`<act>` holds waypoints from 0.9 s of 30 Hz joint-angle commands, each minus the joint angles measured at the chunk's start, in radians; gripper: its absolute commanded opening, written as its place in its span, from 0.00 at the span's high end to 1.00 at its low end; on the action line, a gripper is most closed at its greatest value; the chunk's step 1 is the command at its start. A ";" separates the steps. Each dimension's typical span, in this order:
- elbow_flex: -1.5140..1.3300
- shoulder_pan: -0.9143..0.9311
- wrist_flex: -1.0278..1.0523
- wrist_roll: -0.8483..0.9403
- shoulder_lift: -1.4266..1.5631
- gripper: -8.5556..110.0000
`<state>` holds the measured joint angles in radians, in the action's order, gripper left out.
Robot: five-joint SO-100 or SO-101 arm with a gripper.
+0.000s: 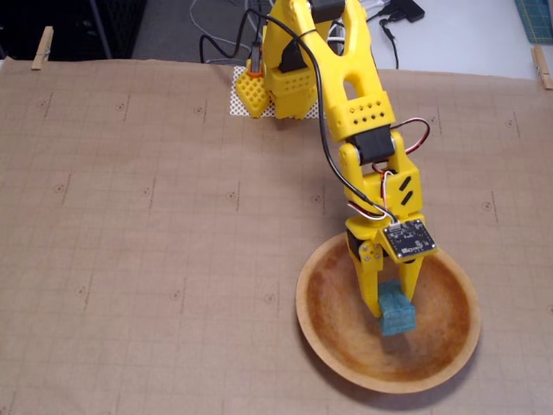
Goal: Grasp a blue block and put it in the bowl.
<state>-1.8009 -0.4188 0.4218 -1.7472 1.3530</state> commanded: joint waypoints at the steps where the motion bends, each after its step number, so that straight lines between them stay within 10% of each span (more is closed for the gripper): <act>1: 0.074 -0.006 -0.005 -0.009 0.037 0.83; 27: 0.074 -0.011 -0.017 -0.011 0.049 0.62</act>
<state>-1.8009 -0.4188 0.4218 -1.7503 1.3530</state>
